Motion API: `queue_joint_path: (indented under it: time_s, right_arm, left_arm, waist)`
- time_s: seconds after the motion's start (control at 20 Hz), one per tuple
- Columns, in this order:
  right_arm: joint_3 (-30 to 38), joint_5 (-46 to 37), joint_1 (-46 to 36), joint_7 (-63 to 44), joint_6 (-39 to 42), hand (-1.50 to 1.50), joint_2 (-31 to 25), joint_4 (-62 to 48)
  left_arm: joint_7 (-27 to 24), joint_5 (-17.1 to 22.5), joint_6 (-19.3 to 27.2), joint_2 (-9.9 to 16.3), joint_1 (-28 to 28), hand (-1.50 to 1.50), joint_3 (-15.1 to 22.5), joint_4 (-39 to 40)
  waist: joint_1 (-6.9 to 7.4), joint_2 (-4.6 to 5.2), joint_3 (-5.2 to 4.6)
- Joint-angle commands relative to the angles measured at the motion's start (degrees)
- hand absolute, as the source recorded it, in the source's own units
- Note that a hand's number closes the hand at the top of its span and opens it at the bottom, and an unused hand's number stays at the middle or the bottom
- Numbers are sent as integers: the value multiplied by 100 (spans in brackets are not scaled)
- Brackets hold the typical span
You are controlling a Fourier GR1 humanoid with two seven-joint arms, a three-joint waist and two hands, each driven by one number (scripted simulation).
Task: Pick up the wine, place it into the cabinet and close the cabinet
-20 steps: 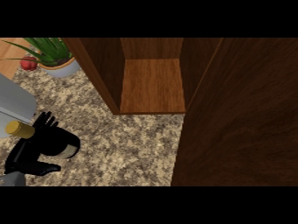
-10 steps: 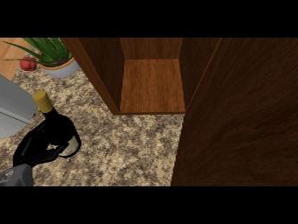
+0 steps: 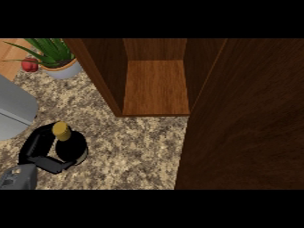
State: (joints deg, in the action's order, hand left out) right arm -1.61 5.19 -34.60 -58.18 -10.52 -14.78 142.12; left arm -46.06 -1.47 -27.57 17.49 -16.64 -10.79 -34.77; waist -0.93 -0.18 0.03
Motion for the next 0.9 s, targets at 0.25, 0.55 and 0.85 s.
queue_joint_path:
  time_s: [0.25, 0.55, 0.85]
  right_arm:
    - [189, 468, -140, -473, -69, -150, -59, 396]
    - [360, 565, 137, -319, 47, -150, -71, 491]
    - [298, 685, 510, -274, 241, -150, -79, 583]
  left_arm:
    - [-313, 27, 1985, -1528, 52, 150, 20, -749]
    - [13, 326, 2439, -1736, 670, 150, 1032, -2299]
    - [1281, 882, 2368, -1746, 663, 150, 1570, -3742]
  waist:
    - [55, -21, -3]
    - [119, -43, 5]
    - [95, -30, 7]
